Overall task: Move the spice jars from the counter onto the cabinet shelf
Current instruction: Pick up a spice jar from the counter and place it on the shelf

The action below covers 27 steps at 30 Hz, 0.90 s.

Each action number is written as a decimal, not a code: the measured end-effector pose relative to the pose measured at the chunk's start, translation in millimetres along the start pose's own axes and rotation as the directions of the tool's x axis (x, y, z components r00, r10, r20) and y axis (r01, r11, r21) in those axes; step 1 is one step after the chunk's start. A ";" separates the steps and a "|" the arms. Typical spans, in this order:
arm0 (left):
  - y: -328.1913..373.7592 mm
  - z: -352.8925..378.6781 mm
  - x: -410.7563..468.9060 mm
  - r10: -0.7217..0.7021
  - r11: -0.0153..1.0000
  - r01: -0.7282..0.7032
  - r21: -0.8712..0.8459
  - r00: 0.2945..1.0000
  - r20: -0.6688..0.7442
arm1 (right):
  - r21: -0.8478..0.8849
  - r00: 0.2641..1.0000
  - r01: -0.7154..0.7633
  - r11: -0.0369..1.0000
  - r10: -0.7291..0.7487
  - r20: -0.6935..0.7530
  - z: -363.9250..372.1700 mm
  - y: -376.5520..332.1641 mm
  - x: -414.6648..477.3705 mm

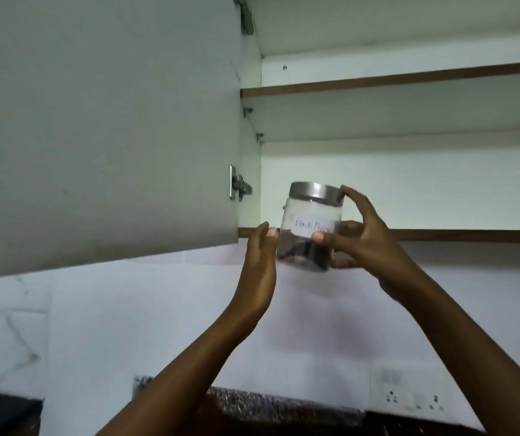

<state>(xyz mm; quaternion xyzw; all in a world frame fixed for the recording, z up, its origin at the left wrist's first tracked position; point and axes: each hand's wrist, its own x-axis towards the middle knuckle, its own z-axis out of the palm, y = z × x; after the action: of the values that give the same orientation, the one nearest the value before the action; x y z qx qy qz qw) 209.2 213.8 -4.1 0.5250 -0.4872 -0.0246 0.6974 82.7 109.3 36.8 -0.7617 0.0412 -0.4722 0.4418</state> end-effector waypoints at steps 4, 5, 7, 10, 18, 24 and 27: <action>-18.4 -14.2 25.4 0.032 0.990 -0.027 0.138 0.999 -0.038 | -0.070 0.997 0.047 0.996 -0.051 -0.050 14.9 3.1 77.9; -24.8 -17.5 30.9 0.038 0.977 -0.034 0.209 0.999 -0.017 | -0.101 0.998 0.049 0.994 -0.053 -0.039 19.2 4.8 93.9; -37.7 -24.9 43.0 0.070 0.914 -0.088 0.396 0.996 0.059 | -0.188 0.999 0.051 0.981 -0.053 -0.004 27.7 9.4 119.5; -51.3 -30.4 58.1 0.013 0.740 -0.131 0.659 0.983 0.181 | -0.255 0.999 0.024 0.967 -0.016 0.037 36.9 17.7 141.6; -66.7 -25.4 63.3 -0.029 0.366 -0.138 0.920 0.987 0.160 | -0.262 0.986 -0.102 0.960 0.132 0.100 44.1 25.2 154.2; -70.1 -27.0 61.7 0.008 0.200 -0.163 0.966 0.986 0.164 | -0.257 0.973 -0.153 0.954 0.191 0.130 57.2 24.9 155.5; -71.4 -28.5 61.7 0.016 0.176 -0.176 0.968 0.984 0.176 | -0.243 0.974 -0.158 0.957 0.192 0.124 63.4 26.2 154.3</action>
<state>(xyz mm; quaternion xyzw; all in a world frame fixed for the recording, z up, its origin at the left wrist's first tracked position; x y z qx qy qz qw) 295.7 168.4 -17.0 0.8146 -0.4649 0.3033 0.1684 224.9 59.6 113.2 -0.8338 0.1309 -0.3661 0.3918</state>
